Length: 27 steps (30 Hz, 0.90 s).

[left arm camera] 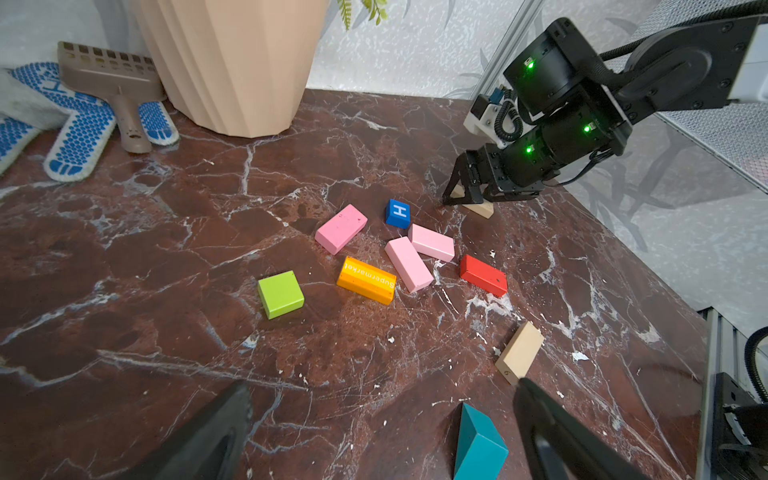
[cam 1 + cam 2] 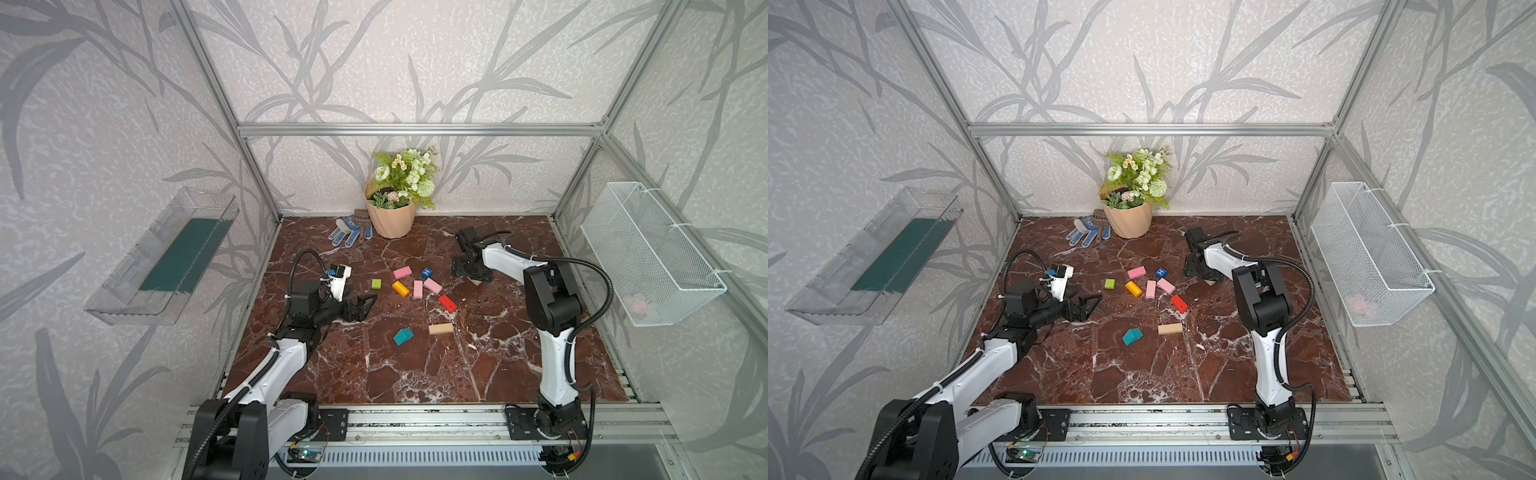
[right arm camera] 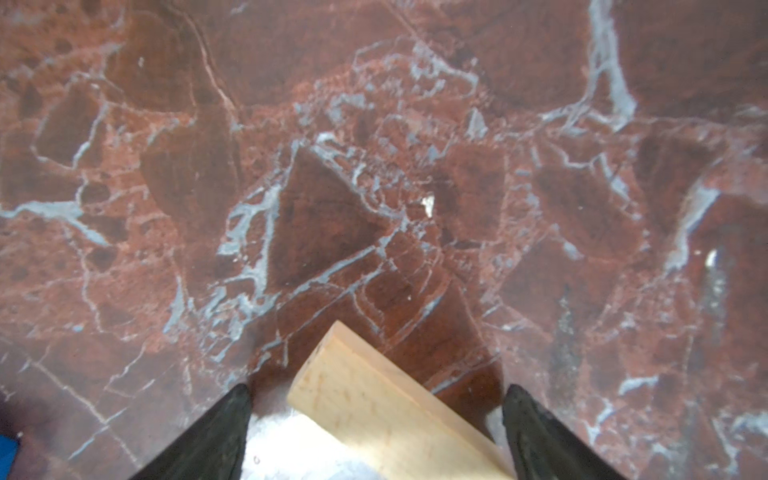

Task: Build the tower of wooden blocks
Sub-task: 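Grasp the second beige wood bar with the right gripper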

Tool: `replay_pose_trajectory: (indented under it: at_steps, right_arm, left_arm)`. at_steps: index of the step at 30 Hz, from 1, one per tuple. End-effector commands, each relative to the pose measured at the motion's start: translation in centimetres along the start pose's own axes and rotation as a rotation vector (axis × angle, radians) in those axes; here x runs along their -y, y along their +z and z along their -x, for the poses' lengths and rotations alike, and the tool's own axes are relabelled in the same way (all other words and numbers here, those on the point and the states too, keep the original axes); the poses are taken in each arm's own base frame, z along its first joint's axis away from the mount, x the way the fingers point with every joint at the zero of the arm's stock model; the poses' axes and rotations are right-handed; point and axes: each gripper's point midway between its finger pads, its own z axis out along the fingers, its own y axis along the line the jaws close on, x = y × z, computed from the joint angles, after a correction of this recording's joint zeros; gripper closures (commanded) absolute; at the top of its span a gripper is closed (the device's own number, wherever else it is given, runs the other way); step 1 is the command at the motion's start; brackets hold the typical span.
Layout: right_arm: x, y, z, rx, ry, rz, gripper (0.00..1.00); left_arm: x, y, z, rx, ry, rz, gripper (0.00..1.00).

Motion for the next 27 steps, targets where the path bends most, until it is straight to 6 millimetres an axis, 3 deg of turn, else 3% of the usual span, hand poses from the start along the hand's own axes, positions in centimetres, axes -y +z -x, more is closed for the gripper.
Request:
replay_pose_trajectory:
  at_steps: [1, 7, 19, 27]
  right_arm:
    - [1.4, -0.7, -0.9, -0.011, -0.003, -0.057, 0.07]
    - [-0.4, -0.7, -1.7, -0.026, -0.055, -0.001, 0.08]
    - [-2.3, -1.6, -4.0, -0.051, -0.115, 0.014, 0.23]
    - [-4.8, -2.1, -5.4, -0.059, -0.135, 0.1, 0.37]
  left_arm:
    - [0.4, -0.5, 0.7, 0.041, 0.052, -0.003, 0.01]
    - [0.2, 0.0, 0.7, 0.02, 0.039, -0.01, 0.01]
    - [0.2, 0.0, 0.7, 0.021, 0.042, -0.007, 0.01]
    - [0.1, 0.0, 0.7, 0.018, 0.038, -0.001, 0.01]
